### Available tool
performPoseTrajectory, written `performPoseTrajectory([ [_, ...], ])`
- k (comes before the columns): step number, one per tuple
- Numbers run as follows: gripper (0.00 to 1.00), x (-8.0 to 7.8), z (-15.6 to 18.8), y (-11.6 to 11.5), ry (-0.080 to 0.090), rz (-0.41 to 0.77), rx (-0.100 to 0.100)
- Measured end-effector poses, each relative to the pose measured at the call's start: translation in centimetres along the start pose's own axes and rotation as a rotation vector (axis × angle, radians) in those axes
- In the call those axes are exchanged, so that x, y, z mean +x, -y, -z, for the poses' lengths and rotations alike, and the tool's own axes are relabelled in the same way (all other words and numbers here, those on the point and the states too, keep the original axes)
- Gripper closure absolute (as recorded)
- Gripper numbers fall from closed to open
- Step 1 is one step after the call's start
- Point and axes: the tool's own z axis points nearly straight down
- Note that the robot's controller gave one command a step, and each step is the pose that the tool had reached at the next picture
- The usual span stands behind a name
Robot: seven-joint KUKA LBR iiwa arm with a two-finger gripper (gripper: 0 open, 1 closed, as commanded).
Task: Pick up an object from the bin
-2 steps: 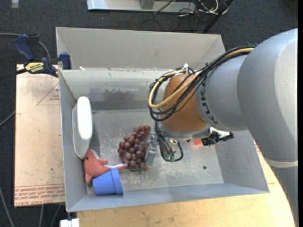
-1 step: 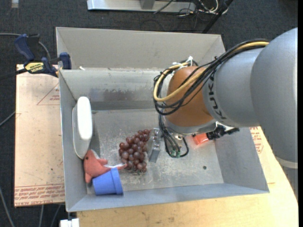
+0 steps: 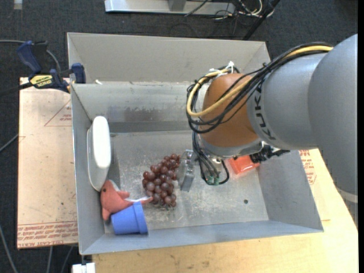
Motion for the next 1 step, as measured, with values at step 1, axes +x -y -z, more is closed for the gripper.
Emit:
performPoseTrajectory([
  [1,0.0,-2.64,1.37,-0.88,0.002,0.038,-0.002],
])
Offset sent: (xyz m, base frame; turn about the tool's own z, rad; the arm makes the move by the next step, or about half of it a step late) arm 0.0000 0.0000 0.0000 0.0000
